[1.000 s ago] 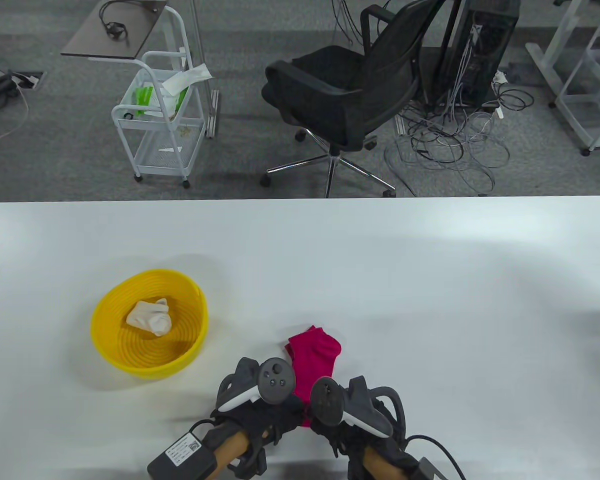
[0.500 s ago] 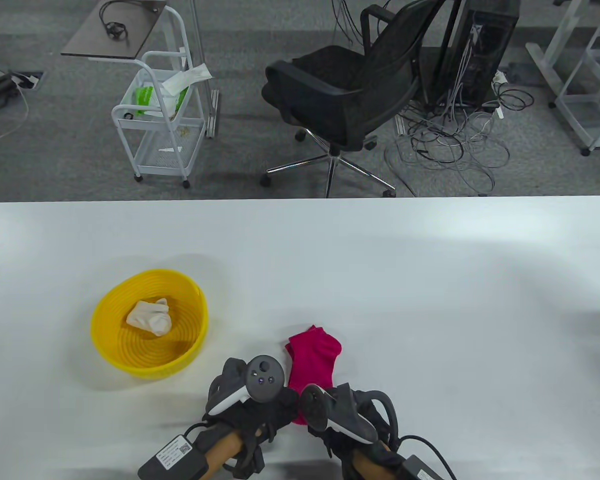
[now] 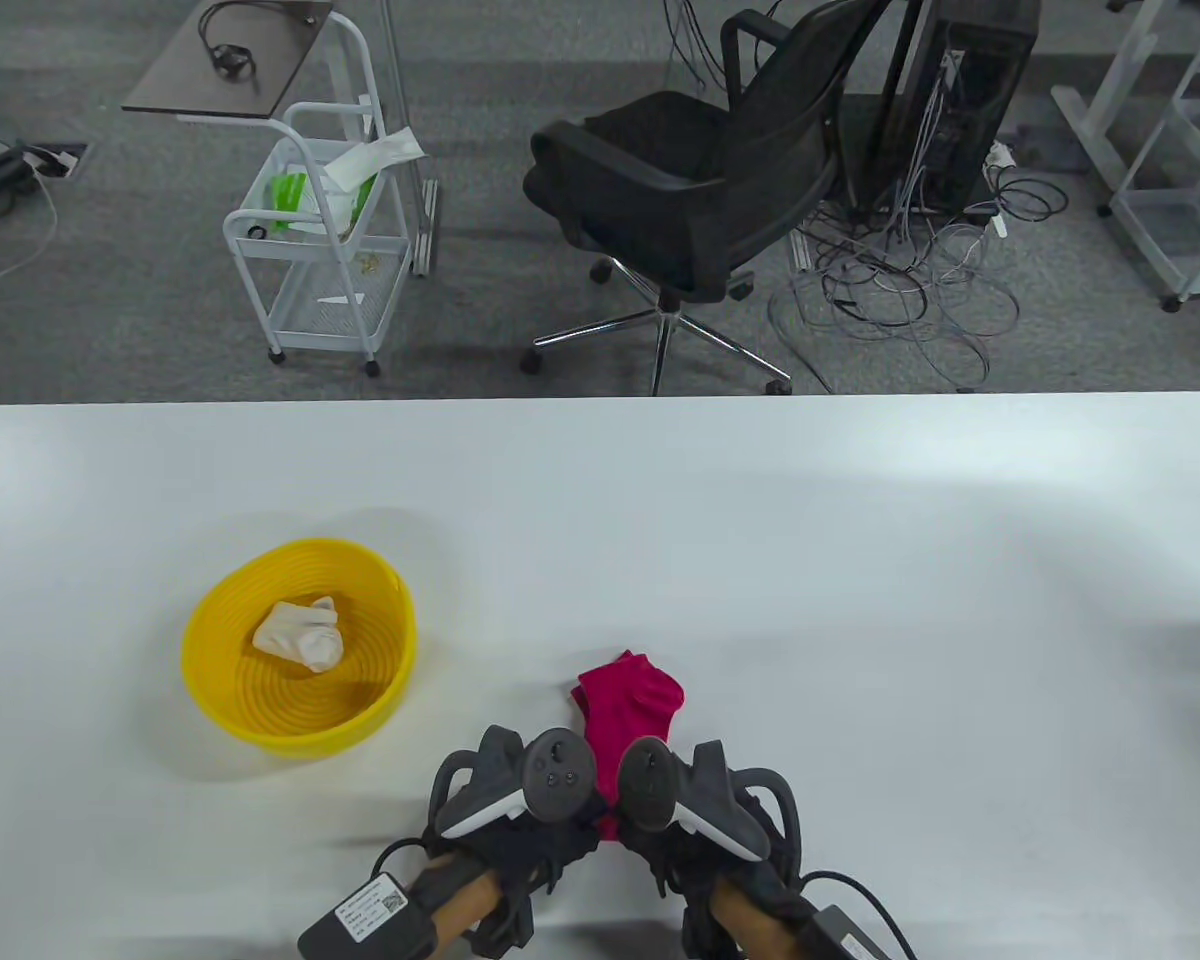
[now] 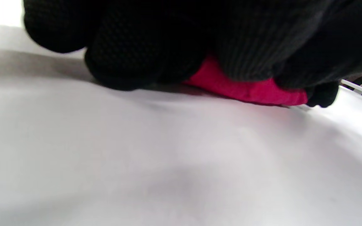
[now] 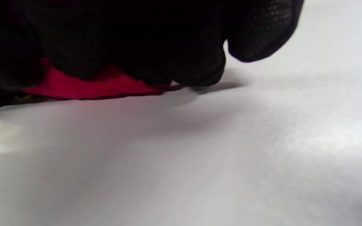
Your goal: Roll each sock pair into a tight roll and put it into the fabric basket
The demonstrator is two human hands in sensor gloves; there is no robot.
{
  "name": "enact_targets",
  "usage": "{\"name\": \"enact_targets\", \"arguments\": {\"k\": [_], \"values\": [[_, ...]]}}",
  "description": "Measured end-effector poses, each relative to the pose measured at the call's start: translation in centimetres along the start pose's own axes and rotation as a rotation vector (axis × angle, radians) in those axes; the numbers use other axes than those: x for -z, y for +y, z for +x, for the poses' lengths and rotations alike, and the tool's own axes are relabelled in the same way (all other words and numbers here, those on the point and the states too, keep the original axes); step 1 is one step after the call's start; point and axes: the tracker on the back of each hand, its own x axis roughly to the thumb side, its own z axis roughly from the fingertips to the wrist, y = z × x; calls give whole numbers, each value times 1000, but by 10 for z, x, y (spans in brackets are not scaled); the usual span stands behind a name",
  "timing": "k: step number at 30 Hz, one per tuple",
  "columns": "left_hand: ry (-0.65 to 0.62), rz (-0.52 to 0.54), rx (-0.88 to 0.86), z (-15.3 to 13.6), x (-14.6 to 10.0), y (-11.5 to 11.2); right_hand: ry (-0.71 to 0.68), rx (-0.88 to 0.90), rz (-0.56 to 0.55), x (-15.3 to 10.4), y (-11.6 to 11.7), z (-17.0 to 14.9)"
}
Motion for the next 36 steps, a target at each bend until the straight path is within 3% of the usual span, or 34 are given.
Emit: {"name": "enact_targets", "arguments": {"k": [4, 7, 12, 19, 24, 28, 36], "values": [[5, -11, -13, 0, 0, 0, -26, -65, -174, -17, -23, -1], [8, -11, -26, -1, 1, -1, -78, 6, -119, -21, -24, -1], [17, 6, -52, -2, 1, -1, -89, -77, -39, -16, -10, 5], [61, 37, -65, 0, -5, 3, -47, -145, -53, -11, -1, 11], [78, 153, -93, -3, -14, 14, -17, -149, -64, -8, 3, 11], [56, 79, -106, -5, -13, 10, -7, -158, -90, -6, 6, 13], [21, 30, -30, -4, -5, 3, 14, -108, -75, -3, 4, 9]]}}
